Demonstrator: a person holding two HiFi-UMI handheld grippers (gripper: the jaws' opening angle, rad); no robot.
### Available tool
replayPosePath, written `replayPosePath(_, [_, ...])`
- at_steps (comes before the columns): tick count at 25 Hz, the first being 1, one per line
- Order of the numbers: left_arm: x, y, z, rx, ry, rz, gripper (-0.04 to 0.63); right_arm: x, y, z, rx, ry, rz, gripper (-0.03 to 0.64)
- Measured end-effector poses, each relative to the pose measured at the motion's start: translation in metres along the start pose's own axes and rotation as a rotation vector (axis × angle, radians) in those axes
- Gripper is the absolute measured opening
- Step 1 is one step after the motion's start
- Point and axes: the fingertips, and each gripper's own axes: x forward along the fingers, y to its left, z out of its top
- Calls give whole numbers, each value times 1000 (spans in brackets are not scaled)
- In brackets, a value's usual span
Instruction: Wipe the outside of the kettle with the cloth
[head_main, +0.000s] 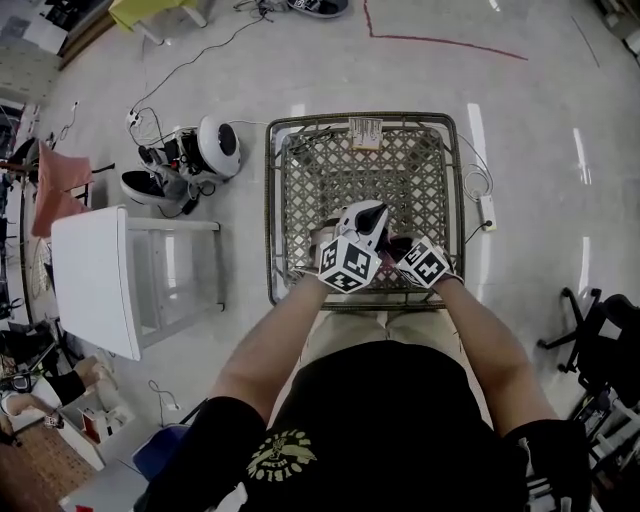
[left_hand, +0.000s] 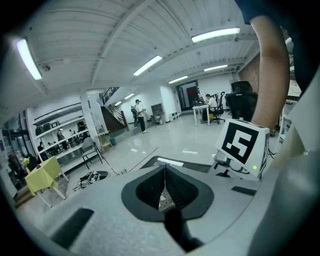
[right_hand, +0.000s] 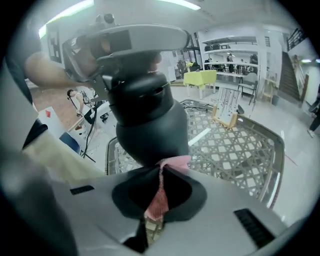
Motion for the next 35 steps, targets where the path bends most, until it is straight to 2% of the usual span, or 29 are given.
replayPosePath(5, [1, 1, -1, -11, 0, -5, 6, 0, -26, 19, -104, 18, -23, 21])
replayPosePath(12, [0, 3, 0, -23, -12, -1, 8, 7, -45, 43, -364, 84, -6, 21])
replayPosePath(20, [-1, 3, 0, -23, -9, 5, 8, 30, -52, 41, -569, 160, 63, 21])
replayPosePath(23, [-2, 2, -1, -27, -4, 7, 6, 41, -49, 24, -575, 189, 59, 21])
replayPosePath(27, [-2, 3, -1, -23, -3, 7, 7, 46, -38, -3, -512, 198, 50, 21])
replayPosePath(31, [-2, 4, -1, -24, -4, 7, 7, 43, -12, -22, -441, 169, 66, 21])
replayPosePath(35, [-1, 2, -3, -26, 2, 1, 8, 41, 29, -28, -390, 122, 118, 21])
